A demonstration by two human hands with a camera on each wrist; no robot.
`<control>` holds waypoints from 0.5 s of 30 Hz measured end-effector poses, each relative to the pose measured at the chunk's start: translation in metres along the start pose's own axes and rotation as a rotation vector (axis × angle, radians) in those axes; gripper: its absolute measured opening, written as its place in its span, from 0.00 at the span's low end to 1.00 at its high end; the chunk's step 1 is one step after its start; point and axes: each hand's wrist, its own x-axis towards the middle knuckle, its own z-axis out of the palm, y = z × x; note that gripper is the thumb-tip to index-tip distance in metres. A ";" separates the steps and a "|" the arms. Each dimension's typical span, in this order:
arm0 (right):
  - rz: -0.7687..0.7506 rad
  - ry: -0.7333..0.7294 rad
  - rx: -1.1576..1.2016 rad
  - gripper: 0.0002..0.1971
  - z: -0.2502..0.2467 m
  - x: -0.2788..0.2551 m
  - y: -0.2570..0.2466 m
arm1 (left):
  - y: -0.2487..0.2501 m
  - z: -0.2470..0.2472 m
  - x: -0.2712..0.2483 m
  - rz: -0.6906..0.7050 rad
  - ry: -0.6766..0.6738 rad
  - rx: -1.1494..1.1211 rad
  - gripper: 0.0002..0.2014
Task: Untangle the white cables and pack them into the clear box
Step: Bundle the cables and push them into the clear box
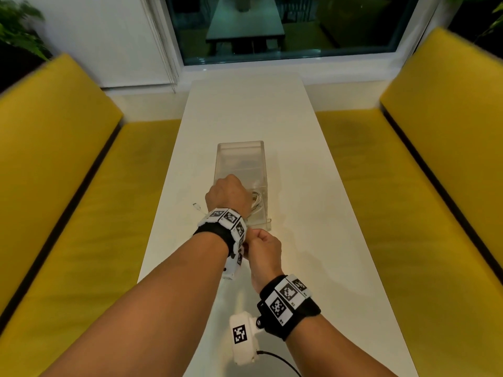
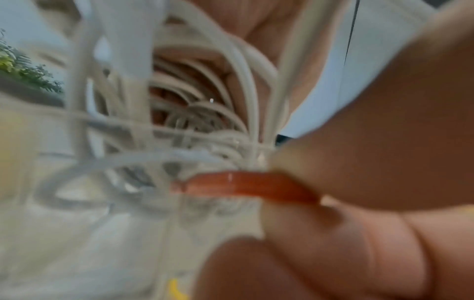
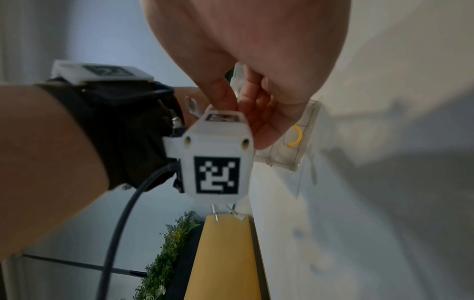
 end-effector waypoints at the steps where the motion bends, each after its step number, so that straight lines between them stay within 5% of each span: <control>1: -0.010 0.007 -0.006 0.08 0.000 0.002 0.000 | -0.002 -0.001 0.000 0.018 -0.016 -0.009 0.14; 5: -0.016 0.008 0.048 0.10 -0.004 0.009 -0.005 | -0.021 -0.018 0.003 0.239 -0.345 -0.108 0.16; 8: -0.008 0.001 0.041 0.12 -0.003 0.009 -0.004 | -0.029 -0.026 0.001 0.368 -0.545 0.060 0.09; 10: -0.004 0.000 0.038 0.13 -0.002 0.008 -0.003 | -0.031 -0.024 -0.001 0.406 -0.545 0.135 0.05; 15: 0.009 -0.006 0.033 0.10 -0.001 0.007 0.001 | -0.030 -0.020 0.004 0.431 -0.420 0.169 0.13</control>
